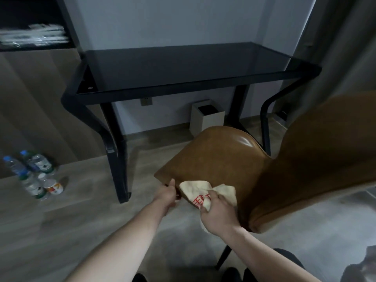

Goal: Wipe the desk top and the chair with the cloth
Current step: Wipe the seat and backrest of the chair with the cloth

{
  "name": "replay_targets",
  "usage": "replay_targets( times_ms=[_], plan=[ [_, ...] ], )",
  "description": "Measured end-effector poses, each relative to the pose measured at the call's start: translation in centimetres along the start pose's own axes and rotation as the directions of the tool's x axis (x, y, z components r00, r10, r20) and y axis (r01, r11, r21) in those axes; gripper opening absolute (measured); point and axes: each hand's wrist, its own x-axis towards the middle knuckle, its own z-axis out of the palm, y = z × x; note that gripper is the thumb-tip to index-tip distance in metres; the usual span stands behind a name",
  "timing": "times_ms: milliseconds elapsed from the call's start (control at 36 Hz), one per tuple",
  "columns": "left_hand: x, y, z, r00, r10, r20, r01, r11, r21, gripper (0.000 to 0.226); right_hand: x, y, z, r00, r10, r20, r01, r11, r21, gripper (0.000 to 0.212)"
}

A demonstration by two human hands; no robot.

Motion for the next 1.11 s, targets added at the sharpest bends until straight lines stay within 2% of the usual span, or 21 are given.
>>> replay_targets(
  times_ms=[83, 167, 250, 333, 389, 444, 556, 694, 806, 861, 1000, 1111],
  plan=[
    [3.4, 1.5, -0.2, 1.0, -0.012, -0.009, 0.012, 0.998, -0.069, 0.045, 2.5, -1.9, 0.5, 0.999, -0.019, -0.034, 0.019, 1.0, 0.0, 0.058],
    [5.1, 3.5, -1.0, 0.999, -0.018, -0.046, 0.007, 0.975, -0.221, 0.036, 5.0, -3.7, 0.8, 0.995, -0.056, -0.077, 0.055, 0.998, -0.018, 0.057],
    [4.8, 6.3, -2.1, 1.0, 0.007, 0.014, -0.002, 0.948, -0.318, 0.026, 7.7, -5.6, 0.8, 0.992, -0.085, -0.095, 0.083, 0.996, -0.021, 0.059],
    [4.6, 9.6, -3.4, 0.994, 0.084, 0.07, -0.052, 0.929, -0.367, 0.032, 9.6, -7.4, 0.4, 0.992, -0.078, -0.094, 0.079, 0.997, 0.005, 0.06],
    [4.3, 11.9, -4.8, 0.988, 0.14, 0.068, -0.11, 0.936, -0.335, 0.038, 9.9, -8.1, 0.2, 0.988, -0.109, -0.109, 0.113, 0.993, 0.03, 0.059],
    [3.5, 13.8, -6.4, 0.977, 0.209, 0.03, -0.195, 0.947, -0.255, 0.039, 9.5, -8.8, 0.1, 0.972, -0.19, -0.141, 0.201, 0.978, 0.065, 0.061],
    [0.5, 16.0, -10.0, 0.94, 0.34, 0.017, -0.336, 0.934, -0.119, 0.038, 6.4, -10.5, -0.9, 0.924, -0.362, -0.119, 0.378, 0.911, 0.167, 0.066],
    [-4.6, 16.6, -13.4, 0.909, 0.416, -0.003, -0.415, 0.906, -0.08, 0.035, 1.0, -10.3, -4.4, 0.894, -0.379, -0.24, 0.446, 0.81, 0.382, 0.063],
    [-9.0, 16.5, -14.7, 0.883, 0.469, -0.025, -0.469, 0.878, -0.099, 0.029, -4.5, -8.2, -8.2, 0.838, -0.397, -0.374, 0.544, 0.656, 0.523, 0.06],
    [-10.8, 16.5, -14.6, 0.869, 0.495, -0.016, -0.494, 0.863, -0.108, 0.023, -7.5, -6.7, -10.1, 0.798, -0.405, -0.447, 0.601, 0.595, 0.534, 0.059],
    [-15.6, 15.8, -11.7, 0.8, 0.598, 0.058, -0.597, 0.802, -0.032, 0.025, -13.2, -2.9, -14.5, 0.661, -0.358, -0.66, 0.726, 0.529, 0.44, 0.063],
    [-19.4, 15.2, -7.9, 0.68, 0.647, 0.345, -0.722, 0.675, 0.155, 0.042, -15.4, -0.6, -17.4, 0.589, -0.239, -0.772, 0.757, 0.497, 0.424, 0.062]
  ],
)
